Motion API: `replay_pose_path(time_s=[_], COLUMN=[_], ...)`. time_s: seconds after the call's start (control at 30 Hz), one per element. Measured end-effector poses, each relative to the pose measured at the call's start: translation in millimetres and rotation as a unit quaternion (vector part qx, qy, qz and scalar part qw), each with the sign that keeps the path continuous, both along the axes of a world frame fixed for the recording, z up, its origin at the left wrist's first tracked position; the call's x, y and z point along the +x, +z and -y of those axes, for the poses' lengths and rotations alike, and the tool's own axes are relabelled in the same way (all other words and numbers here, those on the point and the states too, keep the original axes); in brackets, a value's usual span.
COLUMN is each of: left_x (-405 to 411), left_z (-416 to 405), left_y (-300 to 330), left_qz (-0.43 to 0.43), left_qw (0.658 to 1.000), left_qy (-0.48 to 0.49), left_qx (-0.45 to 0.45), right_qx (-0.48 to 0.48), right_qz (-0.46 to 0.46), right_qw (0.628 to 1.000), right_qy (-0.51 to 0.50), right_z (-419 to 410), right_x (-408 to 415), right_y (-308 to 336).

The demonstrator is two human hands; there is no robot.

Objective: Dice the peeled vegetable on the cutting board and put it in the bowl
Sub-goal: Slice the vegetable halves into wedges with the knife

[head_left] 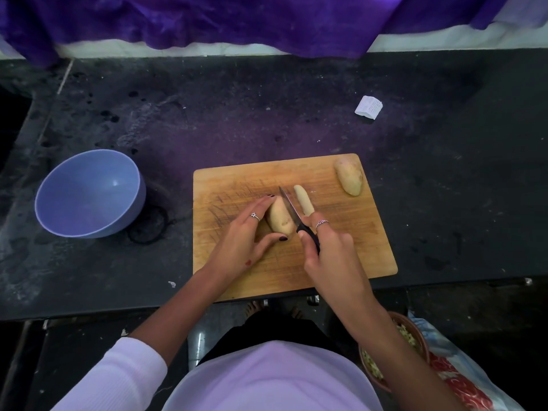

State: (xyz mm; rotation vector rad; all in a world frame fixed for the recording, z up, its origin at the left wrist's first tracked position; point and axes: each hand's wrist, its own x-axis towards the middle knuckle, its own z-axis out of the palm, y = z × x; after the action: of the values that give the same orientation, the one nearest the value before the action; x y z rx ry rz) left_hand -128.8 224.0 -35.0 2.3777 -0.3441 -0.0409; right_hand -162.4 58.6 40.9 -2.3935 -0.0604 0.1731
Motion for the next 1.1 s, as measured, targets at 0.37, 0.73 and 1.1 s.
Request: replay_pose_path(time_s=[0.37,0.73,1.1], left_x=[5.0,12.6,13.2], left_z=[1.5,-3.8,-3.7], left_y=[2.5,-2.3,-3.2], left_qz=[0.016,0.045,0.044], left_qw=[1.000,0.997,0.997], left_qy=[0.013,-0.028,-0.027], left_qx=[-0.010,-0.062,-0.061], right_qx=[-0.031,-0.030,-0.039], right_qz=[0.000,-0.002,-0.022], right_qw=[0.999,1.000,0.999], right_qy=[0.012,0.006,0.012], right_z=[-4.2,-6.4,-3.6], right_x=[-1.0,-2.2,3.7], right_y=[-2.0,-1.2,5.0])
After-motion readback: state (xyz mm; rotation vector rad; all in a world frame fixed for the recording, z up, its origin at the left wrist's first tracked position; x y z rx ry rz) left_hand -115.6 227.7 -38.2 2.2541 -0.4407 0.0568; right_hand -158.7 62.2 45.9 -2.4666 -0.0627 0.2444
